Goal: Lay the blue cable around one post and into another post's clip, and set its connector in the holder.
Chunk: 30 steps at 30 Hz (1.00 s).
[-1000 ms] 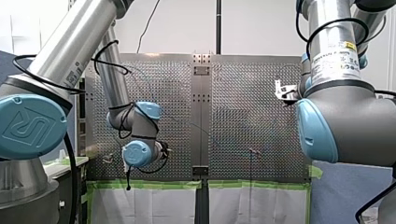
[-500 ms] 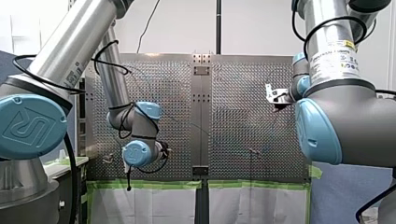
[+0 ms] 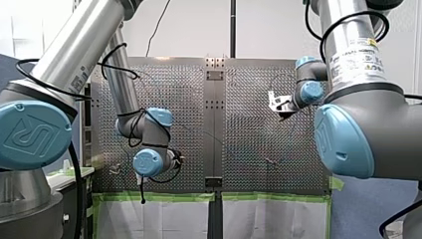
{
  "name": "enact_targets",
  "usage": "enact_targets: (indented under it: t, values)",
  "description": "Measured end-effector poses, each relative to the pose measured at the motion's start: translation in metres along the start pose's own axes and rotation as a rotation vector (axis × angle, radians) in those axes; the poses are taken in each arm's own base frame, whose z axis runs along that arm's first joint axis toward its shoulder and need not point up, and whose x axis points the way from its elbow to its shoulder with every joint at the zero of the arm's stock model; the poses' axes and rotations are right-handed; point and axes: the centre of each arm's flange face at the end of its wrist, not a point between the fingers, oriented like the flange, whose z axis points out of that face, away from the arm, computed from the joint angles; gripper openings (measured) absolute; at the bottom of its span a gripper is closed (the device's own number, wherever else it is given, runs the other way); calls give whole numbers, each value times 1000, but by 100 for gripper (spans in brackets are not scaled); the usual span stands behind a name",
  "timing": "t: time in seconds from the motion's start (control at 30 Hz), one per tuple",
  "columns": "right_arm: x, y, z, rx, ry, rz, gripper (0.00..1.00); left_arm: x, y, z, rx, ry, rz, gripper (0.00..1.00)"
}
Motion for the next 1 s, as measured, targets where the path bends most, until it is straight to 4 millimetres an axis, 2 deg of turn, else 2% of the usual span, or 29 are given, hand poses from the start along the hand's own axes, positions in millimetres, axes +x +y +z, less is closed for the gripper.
enact_targets:
  t: [0.4, 0.5, 0.7, 1.0]
  values:
    - [18, -65, -36, 8, 101, 60, 100, -7, -8, 20, 21, -18, -48, 99]
    - [17, -81, -43, 28, 117, 78, 100, -9, -9, 25, 17, -18, -53, 99]
    - [-17, -111, -43, 69, 86, 97, 100, -12, -3, 31, -10, -19, -49, 99]
    - [-99, -162, -46, 119, -6, 95, 100, -16, 22, 44, -89, 17, -32, 99]
